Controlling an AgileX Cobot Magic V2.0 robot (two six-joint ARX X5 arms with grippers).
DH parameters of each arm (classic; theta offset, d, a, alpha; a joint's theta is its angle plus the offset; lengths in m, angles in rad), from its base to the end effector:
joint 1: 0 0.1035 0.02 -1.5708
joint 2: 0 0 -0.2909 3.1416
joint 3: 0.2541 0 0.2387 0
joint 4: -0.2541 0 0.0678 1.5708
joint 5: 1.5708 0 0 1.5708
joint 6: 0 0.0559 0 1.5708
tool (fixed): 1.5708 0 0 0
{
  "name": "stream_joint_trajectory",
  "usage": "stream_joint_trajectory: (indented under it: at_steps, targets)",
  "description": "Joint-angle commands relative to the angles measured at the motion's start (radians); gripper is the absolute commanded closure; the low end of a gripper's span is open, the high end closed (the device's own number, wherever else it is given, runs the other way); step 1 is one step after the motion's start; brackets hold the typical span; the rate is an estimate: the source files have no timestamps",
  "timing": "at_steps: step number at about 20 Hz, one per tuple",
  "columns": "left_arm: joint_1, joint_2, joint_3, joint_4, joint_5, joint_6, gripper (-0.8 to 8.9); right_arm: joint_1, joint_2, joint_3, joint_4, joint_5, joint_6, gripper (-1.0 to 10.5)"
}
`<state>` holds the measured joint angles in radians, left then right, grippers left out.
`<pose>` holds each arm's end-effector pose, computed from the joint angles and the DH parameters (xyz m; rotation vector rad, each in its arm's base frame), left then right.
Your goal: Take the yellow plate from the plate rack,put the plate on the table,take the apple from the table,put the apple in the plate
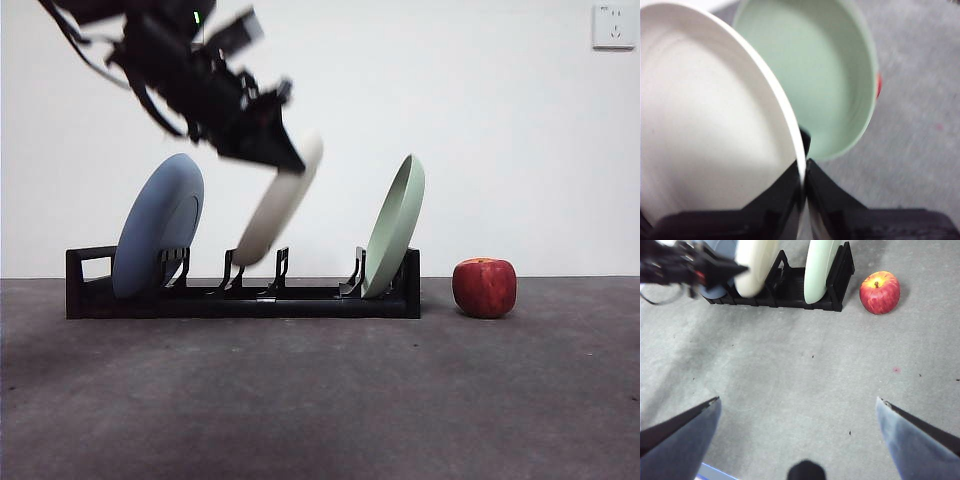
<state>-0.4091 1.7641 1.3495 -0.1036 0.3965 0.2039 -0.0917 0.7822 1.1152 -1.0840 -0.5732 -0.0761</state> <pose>0.3724 -0.1850 0.2917 0.1917 0.4501 -0.8386 0.0986 0.0214 0.3625 0.1759 0.6976 0.4847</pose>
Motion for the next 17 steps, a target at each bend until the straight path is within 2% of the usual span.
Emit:
stream_joint_trajectory:
  at_steps: [1,5,9,13,17]
  targets:
    - [-0.001,-0.074,0.002,0.007,0.007,-0.02,8.2,0.001,0.0,0.003,0.003,-0.003,-0.006,3.2]
    - [-0.01,-0.227,0.002,-0.125,0.06,-0.034,8.2,0.001,0.0,0.003,0.007,-0.003,-0.006,3.2]
    - [-0.083,-0.382,0.002,-0.41,0.017,0.099,8.2,0.001,0.0,0.003,0.013,-0.003,-0.006,3.2]
    - [-0.261,-0.465,0.002,-0.684,-0.218,0.193,8.19,0.001,0.0,0.003,0.014,-0.003,-0.006,3.2]
    - [-0.475,-0.428,0.002,-0.829,-0.452,0.2,8.19,0.001,0.0,0.003,0.014,-0.003,-0.006,3.2]
